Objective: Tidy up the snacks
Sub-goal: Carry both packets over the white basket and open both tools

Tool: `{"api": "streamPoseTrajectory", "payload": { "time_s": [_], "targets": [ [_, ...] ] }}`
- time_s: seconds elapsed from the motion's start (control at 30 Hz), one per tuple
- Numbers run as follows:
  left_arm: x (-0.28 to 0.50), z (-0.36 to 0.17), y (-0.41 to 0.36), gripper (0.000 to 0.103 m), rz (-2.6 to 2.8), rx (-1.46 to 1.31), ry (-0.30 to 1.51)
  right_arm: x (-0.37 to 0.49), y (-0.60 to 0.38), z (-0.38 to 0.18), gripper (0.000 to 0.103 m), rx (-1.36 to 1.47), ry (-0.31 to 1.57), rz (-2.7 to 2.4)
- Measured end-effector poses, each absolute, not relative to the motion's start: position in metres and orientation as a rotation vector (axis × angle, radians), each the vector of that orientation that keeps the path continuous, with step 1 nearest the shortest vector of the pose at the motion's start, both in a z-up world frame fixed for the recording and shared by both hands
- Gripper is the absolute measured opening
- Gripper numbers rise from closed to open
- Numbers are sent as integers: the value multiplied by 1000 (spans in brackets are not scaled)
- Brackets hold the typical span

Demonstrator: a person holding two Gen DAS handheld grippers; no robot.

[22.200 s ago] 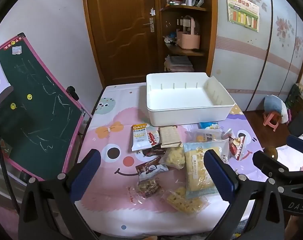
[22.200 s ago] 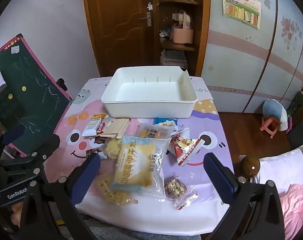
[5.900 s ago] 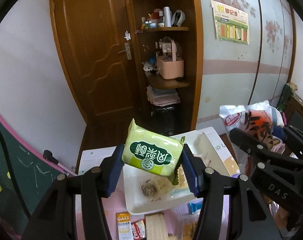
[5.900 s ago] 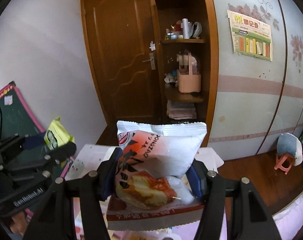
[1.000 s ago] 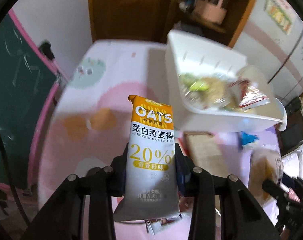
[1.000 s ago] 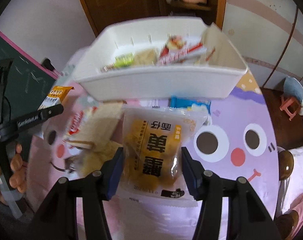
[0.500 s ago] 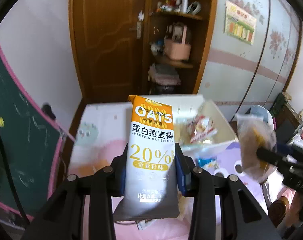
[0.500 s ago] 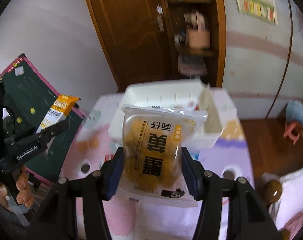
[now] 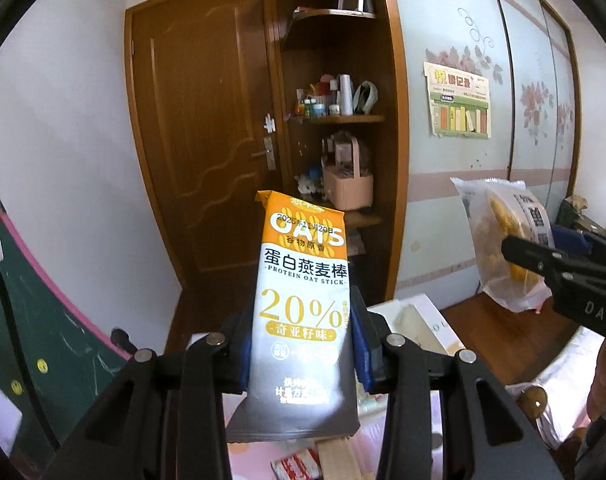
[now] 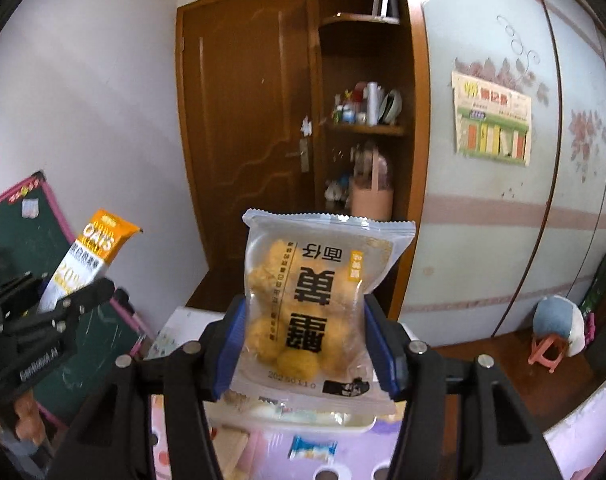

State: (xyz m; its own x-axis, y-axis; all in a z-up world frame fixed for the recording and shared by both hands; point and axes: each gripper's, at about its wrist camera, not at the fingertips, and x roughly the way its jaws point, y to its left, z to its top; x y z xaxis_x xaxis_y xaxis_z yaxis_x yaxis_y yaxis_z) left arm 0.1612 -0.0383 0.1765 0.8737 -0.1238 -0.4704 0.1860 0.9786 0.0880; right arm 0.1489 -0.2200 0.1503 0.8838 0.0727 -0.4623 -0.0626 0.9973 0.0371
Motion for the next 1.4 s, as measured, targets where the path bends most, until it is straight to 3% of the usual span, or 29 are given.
{"api": "streamPoseTrajectory", "payload": {
  "time_s": [0.3,0.8,1.1,1.4],
  "targets": [
    [234,147,-53,37,-130,112,575,205,-211,148,57,18,516,41],
    [328,38,-58,37,-131,71,802,324,-202,46,58,178,802,35],
    [354,-11,-62,37,-126,91,894,350,-198,2,59,170,907,21],
    [358,-22,-63,38,-132,97,917,353,-195,-4,59,167,920,21]
  ]
}}
